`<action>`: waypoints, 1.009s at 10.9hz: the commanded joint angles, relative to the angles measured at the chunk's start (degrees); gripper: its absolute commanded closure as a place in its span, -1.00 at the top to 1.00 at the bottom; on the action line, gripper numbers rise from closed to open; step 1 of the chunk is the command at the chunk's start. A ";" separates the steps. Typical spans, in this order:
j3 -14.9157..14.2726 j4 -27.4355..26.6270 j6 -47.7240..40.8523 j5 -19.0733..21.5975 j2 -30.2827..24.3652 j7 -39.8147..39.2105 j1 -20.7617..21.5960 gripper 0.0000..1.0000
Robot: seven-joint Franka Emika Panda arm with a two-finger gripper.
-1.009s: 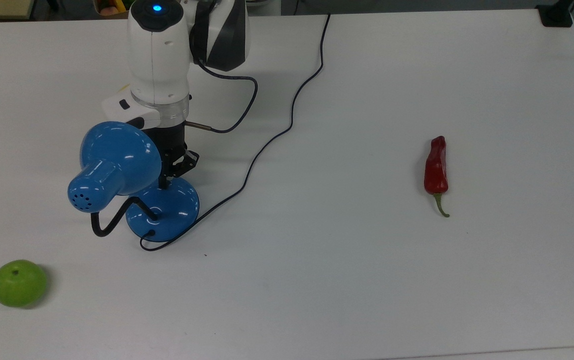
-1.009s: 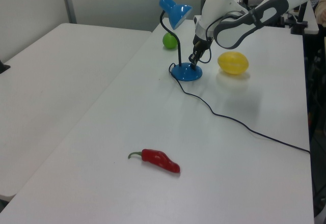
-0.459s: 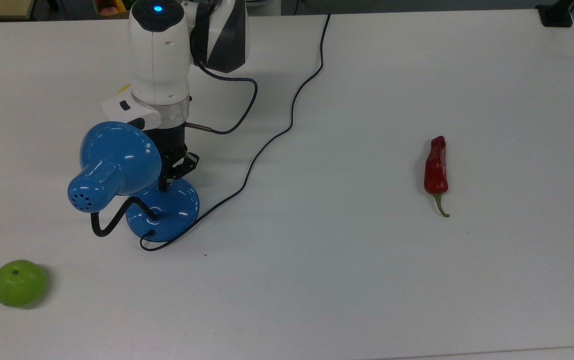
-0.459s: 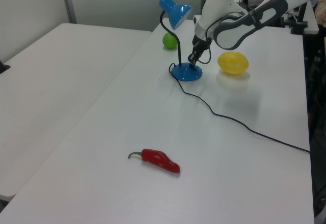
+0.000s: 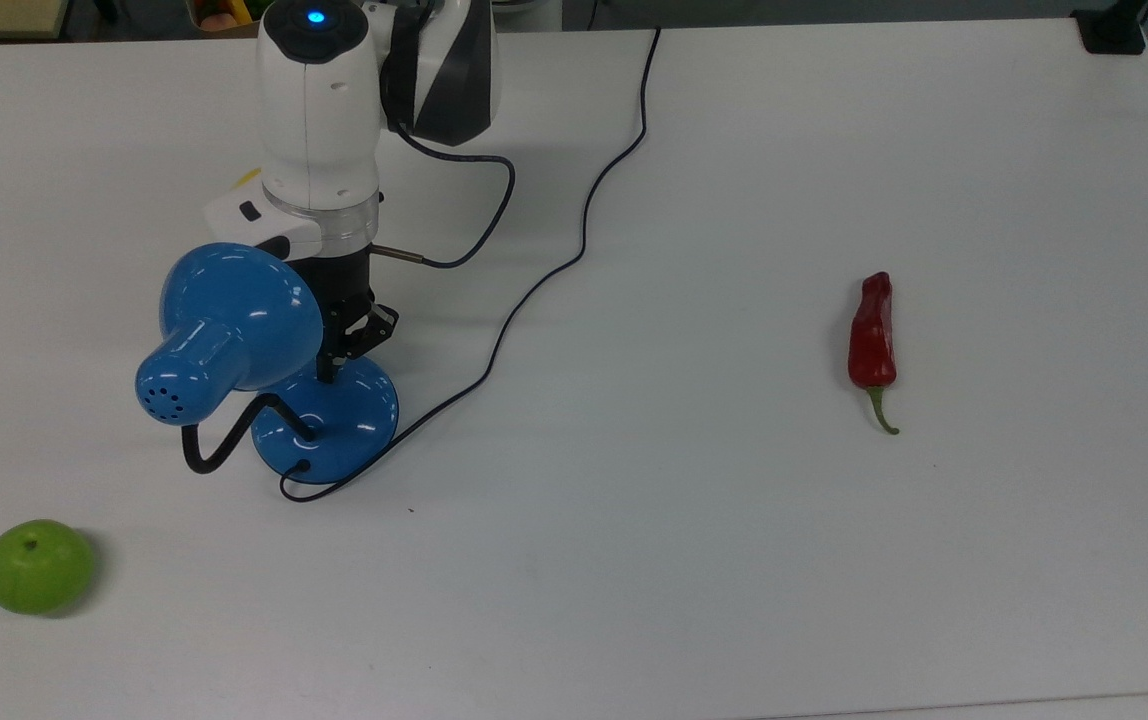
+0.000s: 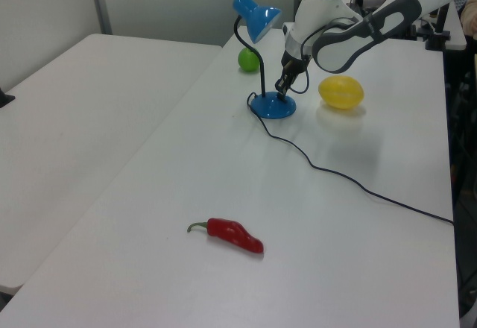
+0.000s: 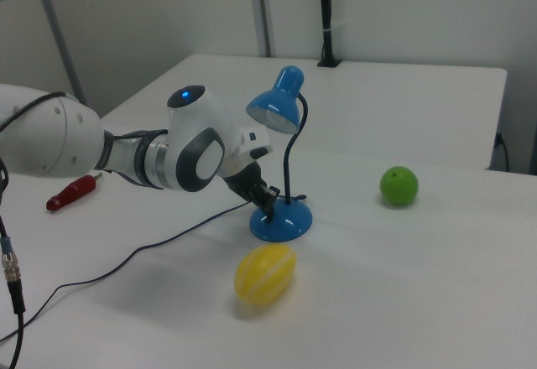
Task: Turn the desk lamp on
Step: 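Press down on the lamp base switch with the gripper fingertips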
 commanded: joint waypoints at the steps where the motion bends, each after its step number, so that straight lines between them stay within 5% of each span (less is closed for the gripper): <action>1: 0.07 -0.51 0.94 -0.80 -0.07 -0.94 -0.34 -1.00; 11: 0.07 -0.16 2.79 -1.06 3.00 -1.65 -1.39 -1.00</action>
